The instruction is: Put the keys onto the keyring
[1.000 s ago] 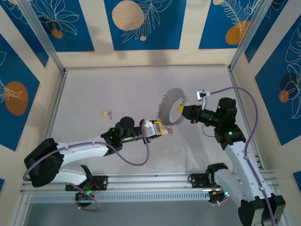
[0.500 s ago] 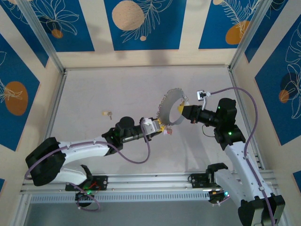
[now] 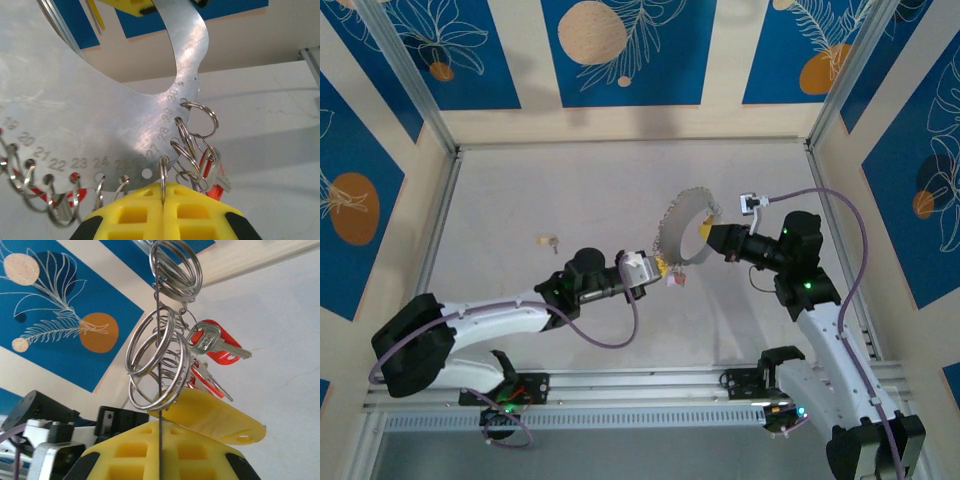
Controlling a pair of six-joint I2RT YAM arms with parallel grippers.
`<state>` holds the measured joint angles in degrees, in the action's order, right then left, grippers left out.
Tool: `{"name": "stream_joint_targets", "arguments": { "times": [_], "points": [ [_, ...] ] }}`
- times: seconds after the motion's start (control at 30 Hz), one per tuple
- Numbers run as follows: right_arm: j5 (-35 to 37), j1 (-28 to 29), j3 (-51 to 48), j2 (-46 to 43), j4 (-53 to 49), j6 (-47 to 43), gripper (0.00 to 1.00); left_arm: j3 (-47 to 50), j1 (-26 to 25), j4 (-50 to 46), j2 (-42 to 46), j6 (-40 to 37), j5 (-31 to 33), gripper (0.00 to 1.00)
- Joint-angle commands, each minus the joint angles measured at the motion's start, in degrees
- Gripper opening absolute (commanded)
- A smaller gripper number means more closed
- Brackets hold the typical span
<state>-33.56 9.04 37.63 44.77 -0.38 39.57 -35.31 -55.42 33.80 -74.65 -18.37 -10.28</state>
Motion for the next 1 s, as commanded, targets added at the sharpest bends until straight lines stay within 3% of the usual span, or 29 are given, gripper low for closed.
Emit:
{"name": "stream_joint_targets", "arguments": {
  "times": [0.0,0.3,0.5,0.67,0.77,0.97],
  "points": [
    [2.02,0.53,-3.1,-0.74,5.63,6.15,0.0,-1.52,-0.4,-4.86,3.23,-3.21,2.07,0.0],
    [11.89,4.71,-13.17,-0.58,14.55,21.03,0.0,-4.89,-0.39,-17.84,6.58,-10.16,3.5,0.0],
    [17.06,8.51,-16.7,2.66,13.65,22.73,0.0,-10.74,0.58,-31.21,6.52,-12.97,3.08,0.0],
    [22.44,11.04,-19.98,7.4,15.73,28.38,0.0,-14.77,3.79,-41.52,5.17,-13.29,-0.34,0.0],
    [22.07,11.87,-20.3,11.58,18.13,30.38,0.0,-17.63,5.4,-46.21,4.06,-14.73,-2.84,0.0],
    [21.19,13.6,-17.04,18.33,16.84,31.94,0.15,-26.82,9.21,-58.61,-0.8,-17.94,-7.72,0.0]
  ]
}}
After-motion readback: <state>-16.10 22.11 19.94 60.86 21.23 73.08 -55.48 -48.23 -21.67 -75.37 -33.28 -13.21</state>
